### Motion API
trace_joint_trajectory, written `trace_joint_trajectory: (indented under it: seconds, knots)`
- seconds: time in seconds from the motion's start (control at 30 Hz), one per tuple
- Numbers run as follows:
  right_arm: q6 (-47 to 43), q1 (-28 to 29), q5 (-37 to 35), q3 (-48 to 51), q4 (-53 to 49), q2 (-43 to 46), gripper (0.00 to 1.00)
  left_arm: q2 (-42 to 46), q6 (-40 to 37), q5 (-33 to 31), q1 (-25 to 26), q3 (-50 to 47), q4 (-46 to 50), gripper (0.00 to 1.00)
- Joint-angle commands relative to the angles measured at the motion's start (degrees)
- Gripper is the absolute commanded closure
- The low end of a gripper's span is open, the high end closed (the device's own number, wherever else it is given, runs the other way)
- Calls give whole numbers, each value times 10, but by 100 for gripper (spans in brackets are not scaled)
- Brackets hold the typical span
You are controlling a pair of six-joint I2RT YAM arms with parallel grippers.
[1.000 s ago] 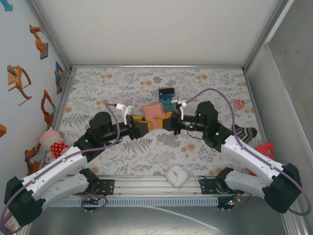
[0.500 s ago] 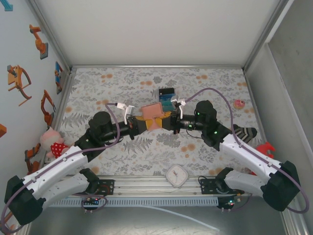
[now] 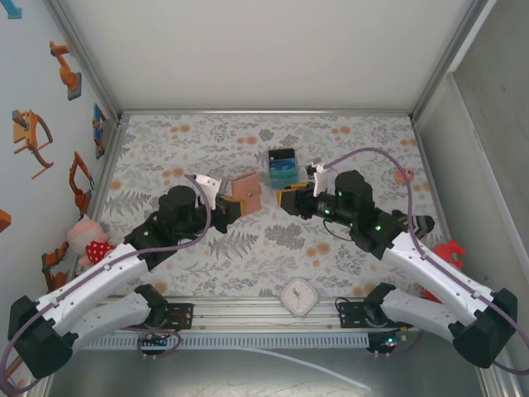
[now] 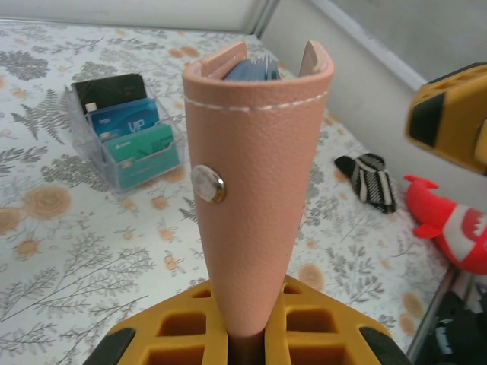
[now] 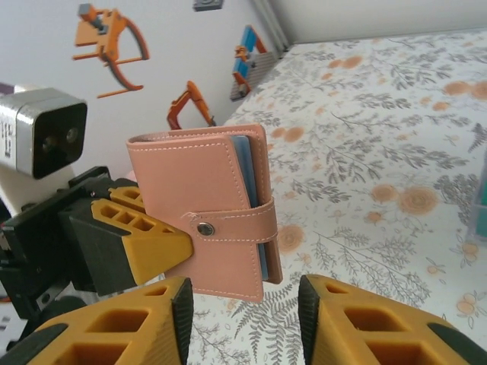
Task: Take the credit cards out of the card holder
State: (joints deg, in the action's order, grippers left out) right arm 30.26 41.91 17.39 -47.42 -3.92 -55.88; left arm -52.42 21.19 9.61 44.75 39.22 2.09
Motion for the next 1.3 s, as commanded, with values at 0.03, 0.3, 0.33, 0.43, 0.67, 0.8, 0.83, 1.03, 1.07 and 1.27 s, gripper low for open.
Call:
trace_joint_trajectory:
  seconds: [0.03,0.3,0.33,0.43,0.67,0.8,0.83,1.03,1.07,1.27]
  knots:
    - [34,29,-67,-25,-29,-18,62,-18,-26,-15,1,30,-13,100]
    - [38,61,-74,-69,-19,-94,66,-44,-19,1,5,36,-28,100]
    - [39,62,-73,-73,-17,-101,66,-45,-18,2,7,36,-29,100]
    - [41,63,-64,-82,-7,-124,66,-44,-15,7,7,33,-36,100]
    - [46,65,-37,-108,11,-172,64,-47,-10,16,9,33,-44,100]
    - [47,67,-25,-119,18,-190,59,-51,-7,22,9,32,-48,100]
    - [48,68,-23,-120,20,-194,57,-52,-6,24,9,32,-50,100]
    - [46,69,-24,-127,15,-212,53,-58,-1,45,11,33,-64,100]
    - [46,69,-27,-127,13,-214,53,-57,0,46,10,33,-66,100]
    - [41,68,-52,-127,-9,-219,56,-48,3,54,11,32,-74,100]
